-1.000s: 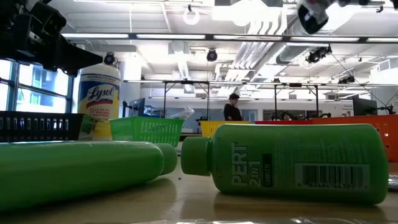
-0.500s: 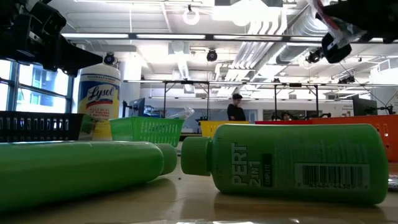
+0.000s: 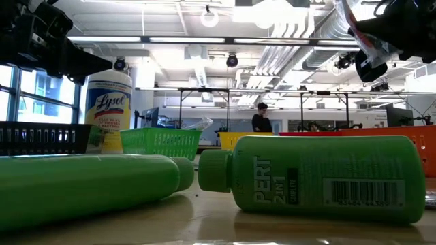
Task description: Pick & Place Travel size toiletries
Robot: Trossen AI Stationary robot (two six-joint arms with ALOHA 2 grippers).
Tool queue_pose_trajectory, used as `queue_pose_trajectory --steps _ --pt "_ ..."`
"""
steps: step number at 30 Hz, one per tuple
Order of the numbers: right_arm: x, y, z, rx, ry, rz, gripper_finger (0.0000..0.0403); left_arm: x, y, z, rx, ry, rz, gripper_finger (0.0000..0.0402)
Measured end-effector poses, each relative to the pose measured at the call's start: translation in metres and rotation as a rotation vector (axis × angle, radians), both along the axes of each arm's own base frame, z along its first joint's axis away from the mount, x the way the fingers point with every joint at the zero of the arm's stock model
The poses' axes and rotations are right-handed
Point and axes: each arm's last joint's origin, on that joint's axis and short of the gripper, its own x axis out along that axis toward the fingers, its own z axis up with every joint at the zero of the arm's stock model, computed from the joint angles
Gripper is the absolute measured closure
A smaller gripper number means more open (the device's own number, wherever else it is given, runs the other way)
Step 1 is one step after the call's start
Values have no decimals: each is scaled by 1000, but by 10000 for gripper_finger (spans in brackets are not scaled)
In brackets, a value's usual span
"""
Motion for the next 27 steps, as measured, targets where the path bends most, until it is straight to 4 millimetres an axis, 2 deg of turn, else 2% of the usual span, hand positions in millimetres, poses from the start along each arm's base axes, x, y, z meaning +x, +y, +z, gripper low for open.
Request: queue_pose_trajectory --steps 8,15,18,22,27 --pt "0 0 -2 -1 12 0 382 0 0 0 0 0 0 402" --pt "2 -2 1 8 34 -72 382 0 0 0 4 1 0 402" --pt "7 -3 13 36 85 -148 383 0 0 0 4 0 0 402" --pt "20 -2 34 41 238 -223 384 0 0 1 3 -8 0 402" --pt "50 -1 63 9 479 -279 384 0 0 4 -7 -39 0 402"
